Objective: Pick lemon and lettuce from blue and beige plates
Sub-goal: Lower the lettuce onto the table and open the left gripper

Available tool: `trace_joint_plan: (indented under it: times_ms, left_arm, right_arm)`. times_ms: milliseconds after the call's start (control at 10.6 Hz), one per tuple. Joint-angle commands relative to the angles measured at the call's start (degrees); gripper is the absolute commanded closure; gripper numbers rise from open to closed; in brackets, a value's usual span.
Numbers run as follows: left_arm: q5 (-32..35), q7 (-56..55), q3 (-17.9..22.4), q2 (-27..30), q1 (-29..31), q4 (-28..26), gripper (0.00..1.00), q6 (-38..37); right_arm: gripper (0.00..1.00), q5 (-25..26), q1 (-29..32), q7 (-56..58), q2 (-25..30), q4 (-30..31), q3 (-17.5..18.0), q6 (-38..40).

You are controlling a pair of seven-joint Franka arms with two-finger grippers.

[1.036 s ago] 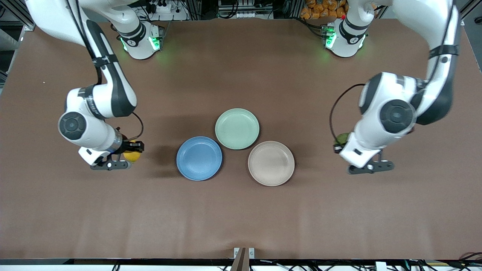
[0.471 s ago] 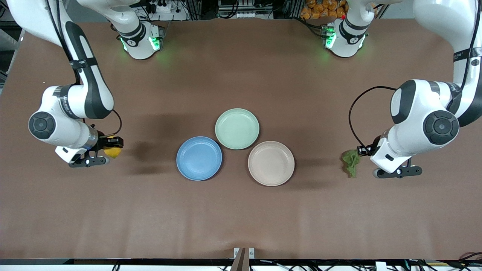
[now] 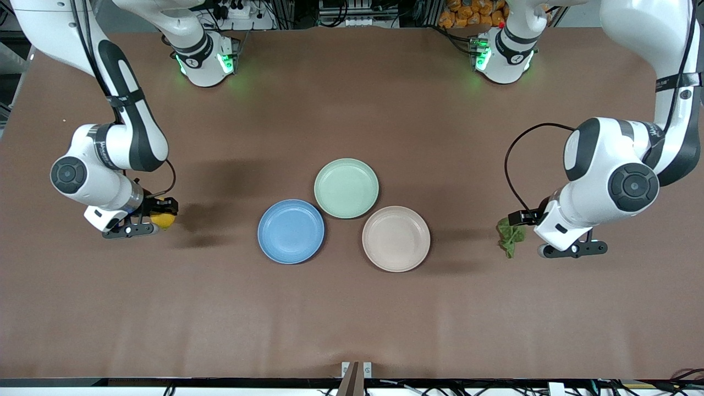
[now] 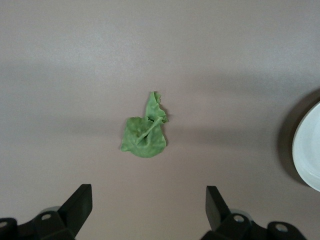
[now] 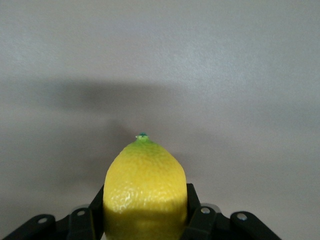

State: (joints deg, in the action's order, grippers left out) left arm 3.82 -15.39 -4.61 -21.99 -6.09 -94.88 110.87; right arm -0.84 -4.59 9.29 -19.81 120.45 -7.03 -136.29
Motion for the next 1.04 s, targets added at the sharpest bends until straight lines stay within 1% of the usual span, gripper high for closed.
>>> trace_joint_plan:
  times_ms: [0, 188, 283, 377, 565, 754, 942]
  left_arm:
    - [-1.4, -0.6, 0.0, 7.6, 0.3, -10.6, 0.0, 5.4]
    - [-1.4, -1.1, 0.0, 12.8, 0.3, -17.8, 0.0, 9.3]
    - [-1.4, -1.1, 0.0, 15.2, 0.3, -21.2, 0.0, 10.5]
    - [-1.4, -1.1, 0.0, 17.2, 0.3, -23.9, 0.0, 10.9]
    - [-1.4, -1.1, -0.1, 20.7, 0.2, -27.8, 0.0, 10.9]
    - [-1.4, -1.0, -0.2, 22.6, 0.3, -29.7, 0.0, 10.9]
    - [-1.4, -1.0, -0.1, 22.7, 0.3, -28.1, 0.0, 10.9]
  right_arm:
    - [0.6, 0.2, 1.8, 0.4, 0.7, 3.3, 0.4, -4.8]
    - [0.61, 0.1, 2.0, 0.0, -0.3, 4.2, 0.4, -6.9]
    - [0.61, 0.1, 2.0, -0.1, -1.6, 4.9, 0.4, -9.9]
    - [0.61, 0.0, 2.0, -0.2, -2.8, 4.9, 0.4, -11.4]
    - [0.61, -1.4, 1.9, -0.2, -3.7, 4.9, 0.5, -11.7]
    - [0.6, -1.5, 1.9, -0.2, -5.1, 5.0, 0.4, -14.3]
    - [0.59, -1.5, 1.9, -0.2, -6.0, 4.9, 0.5, -15.5]
